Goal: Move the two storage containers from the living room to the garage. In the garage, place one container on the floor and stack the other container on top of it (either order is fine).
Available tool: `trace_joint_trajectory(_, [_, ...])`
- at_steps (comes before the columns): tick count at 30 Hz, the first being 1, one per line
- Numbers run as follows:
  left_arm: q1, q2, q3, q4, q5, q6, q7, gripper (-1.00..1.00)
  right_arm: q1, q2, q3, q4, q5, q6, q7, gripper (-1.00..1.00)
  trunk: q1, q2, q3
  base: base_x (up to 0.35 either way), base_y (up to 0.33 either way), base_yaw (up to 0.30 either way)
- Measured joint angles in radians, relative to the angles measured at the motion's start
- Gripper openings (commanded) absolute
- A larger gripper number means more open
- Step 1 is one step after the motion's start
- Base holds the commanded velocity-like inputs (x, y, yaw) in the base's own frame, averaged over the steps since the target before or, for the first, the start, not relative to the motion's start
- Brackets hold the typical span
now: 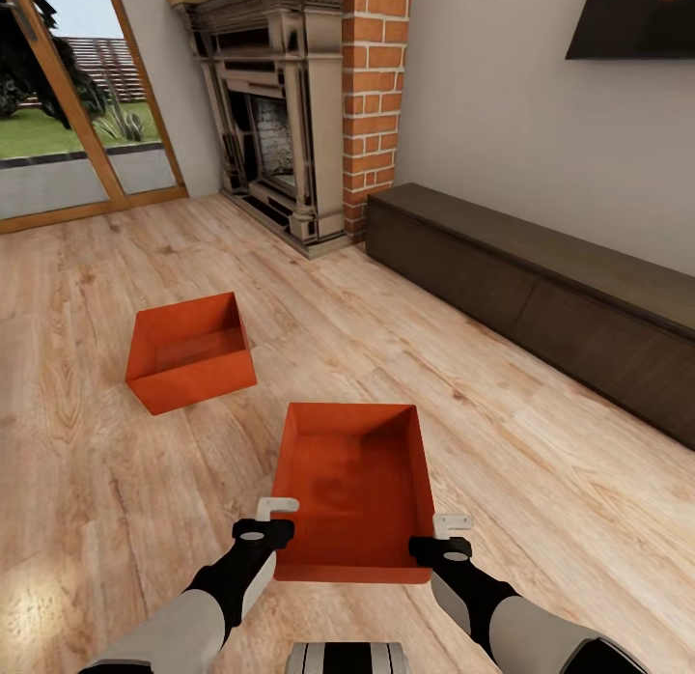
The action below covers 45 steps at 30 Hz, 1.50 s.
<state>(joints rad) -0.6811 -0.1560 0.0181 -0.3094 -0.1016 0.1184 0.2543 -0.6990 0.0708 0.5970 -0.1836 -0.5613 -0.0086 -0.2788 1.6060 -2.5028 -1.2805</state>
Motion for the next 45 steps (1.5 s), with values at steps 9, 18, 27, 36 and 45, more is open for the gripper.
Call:
trace_joint_trajectory(9, [0.0,0.0,0.0,-0.004,0.0,0.0,0.003,1.0,-0.001,0.0,0.003,-0.018,0.008,0.0,0.0,1.0,0.002,-0.001,-0.019,0.0,0.0,0.0])
trace_joint_trajectory(18, [0.0,0.0,0.0,-0.006,0.001,0.0,0.006,1.0,-0.001,-0.001,0.004,-0.02,0.007,0.003,0.0,1.0,0.002,-0.001,-0.019,0.0,0.0,0.0])
trace_joint_trajectory(27, [0.0,0.0,0.001,-0.005,0.001,0.002,0.007,1.0,-0.001,0.0,0.003,-0.019,0.008,0.001,0.0,1.0,0.002,-0.001,-0.019,0.0,0.0,0.0])
trace_joint_trajectory(36, [0.0,-0.001,0.001,0.002,0.023,0.025,0.003,-1.0,-0.001,0.0,0.003,-0.021,0.011,0.002,-0.002,-1.0,0.002,-0.001,-0.019,0.0,0.0,0.0])
trace_joint_trajectory(45, [0.0,-0.001,0.0,-0.005,0.025,0.045,-0.011,-1.0,0.0,0.0,0.008,-0.025,-0.005,0.003,0.001,-1.0,0.002,-0.001,-0.019,0.0,0.0,0.0])
